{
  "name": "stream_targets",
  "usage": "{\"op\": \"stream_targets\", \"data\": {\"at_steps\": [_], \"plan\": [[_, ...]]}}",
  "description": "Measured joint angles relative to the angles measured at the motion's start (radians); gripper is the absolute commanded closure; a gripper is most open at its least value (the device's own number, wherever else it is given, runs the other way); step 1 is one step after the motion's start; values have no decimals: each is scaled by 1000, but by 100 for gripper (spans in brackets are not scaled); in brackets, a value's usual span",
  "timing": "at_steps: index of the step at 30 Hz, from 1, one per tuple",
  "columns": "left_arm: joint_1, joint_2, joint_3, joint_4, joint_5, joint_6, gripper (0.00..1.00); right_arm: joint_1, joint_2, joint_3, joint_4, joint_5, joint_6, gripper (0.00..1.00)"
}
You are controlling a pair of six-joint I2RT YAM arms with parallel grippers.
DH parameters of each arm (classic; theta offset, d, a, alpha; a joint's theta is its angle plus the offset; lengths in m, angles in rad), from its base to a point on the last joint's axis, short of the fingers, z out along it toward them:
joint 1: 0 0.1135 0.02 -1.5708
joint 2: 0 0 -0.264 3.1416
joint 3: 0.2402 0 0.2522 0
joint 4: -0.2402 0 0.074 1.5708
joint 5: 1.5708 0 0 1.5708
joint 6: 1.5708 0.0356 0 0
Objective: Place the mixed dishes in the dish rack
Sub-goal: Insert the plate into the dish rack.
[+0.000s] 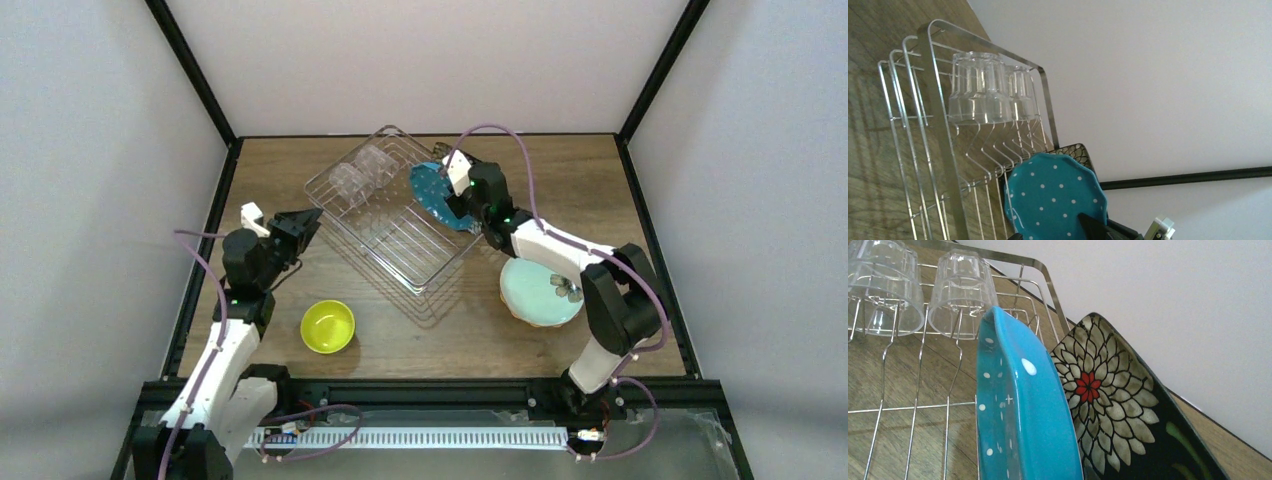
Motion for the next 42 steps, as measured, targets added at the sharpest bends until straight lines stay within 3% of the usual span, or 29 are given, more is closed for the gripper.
{"op": "stream_targets", "data": {"at_steps": [11,13,14,16,20,23,42], "plan": [[0,-25,-56,3,-6,29,5,11,8,-76,115,42,35,99],[0,-30,-66,6,-6,31,5,13,8,-88,137,46,39,86],[0,-31,-70,7,-6,32,5,13,8,-91,143,48,41,68],[0,-32,-74,6,-6,32,5,14,8,-93,147,53,43,48],[0,-40,-74,7,-7,31,5,20,11,-93,134,65,59,29],[0,-43,-74,7,-10,29,5,20,18,-87,109,84,63,21],[0,-86,-70,-55,-48,16,5,8,35,68,42,156,99,16]]}}
